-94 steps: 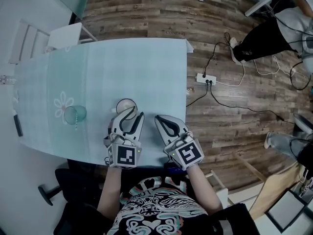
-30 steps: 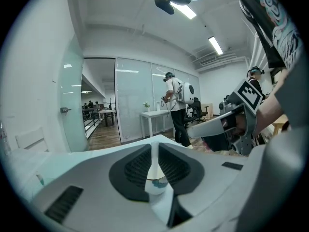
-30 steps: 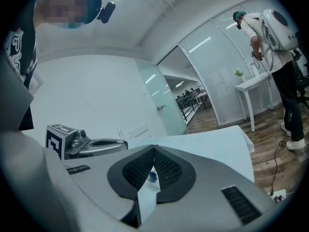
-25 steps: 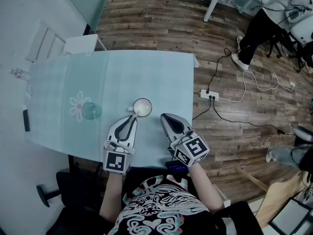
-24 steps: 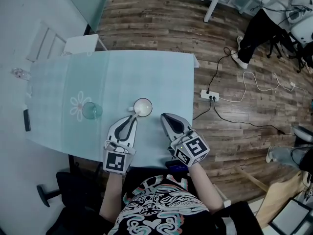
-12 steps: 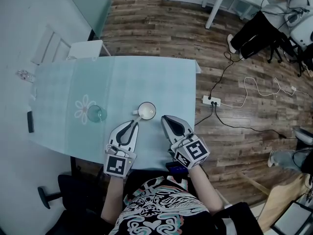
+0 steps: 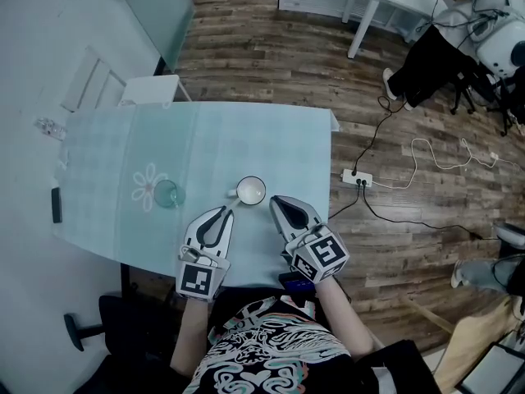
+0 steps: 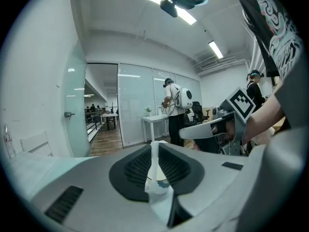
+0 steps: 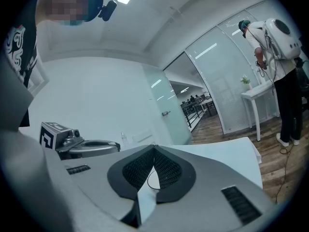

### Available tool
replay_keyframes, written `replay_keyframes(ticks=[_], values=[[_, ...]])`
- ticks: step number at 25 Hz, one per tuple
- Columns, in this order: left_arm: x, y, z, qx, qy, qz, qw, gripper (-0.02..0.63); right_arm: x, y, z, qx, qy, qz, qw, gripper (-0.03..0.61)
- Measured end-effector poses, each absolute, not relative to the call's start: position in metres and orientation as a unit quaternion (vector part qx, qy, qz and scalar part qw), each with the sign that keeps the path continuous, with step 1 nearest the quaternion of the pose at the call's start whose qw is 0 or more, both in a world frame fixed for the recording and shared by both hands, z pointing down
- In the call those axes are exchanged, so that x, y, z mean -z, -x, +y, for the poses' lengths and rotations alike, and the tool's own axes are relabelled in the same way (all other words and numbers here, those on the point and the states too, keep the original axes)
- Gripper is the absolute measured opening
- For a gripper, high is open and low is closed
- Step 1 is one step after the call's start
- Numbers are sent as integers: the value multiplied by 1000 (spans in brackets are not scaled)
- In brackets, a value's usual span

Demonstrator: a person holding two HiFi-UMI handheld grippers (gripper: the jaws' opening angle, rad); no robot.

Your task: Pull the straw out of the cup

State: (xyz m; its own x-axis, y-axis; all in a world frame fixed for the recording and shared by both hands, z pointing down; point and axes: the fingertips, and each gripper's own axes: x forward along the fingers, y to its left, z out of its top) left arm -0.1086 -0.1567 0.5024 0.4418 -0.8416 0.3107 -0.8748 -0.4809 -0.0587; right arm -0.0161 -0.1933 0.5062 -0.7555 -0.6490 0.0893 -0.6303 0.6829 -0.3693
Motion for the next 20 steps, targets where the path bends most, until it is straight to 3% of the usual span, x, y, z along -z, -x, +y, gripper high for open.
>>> replay_keyframes(ticks=[10,20], values=[[-517,117,-152,-164,-837,-518,66,67,-518,18,-193,200,345,917,6,16],[-541,129,-147,-147,-824,-532,129,66,-522,21,-191,198,345,918,-3,16]])
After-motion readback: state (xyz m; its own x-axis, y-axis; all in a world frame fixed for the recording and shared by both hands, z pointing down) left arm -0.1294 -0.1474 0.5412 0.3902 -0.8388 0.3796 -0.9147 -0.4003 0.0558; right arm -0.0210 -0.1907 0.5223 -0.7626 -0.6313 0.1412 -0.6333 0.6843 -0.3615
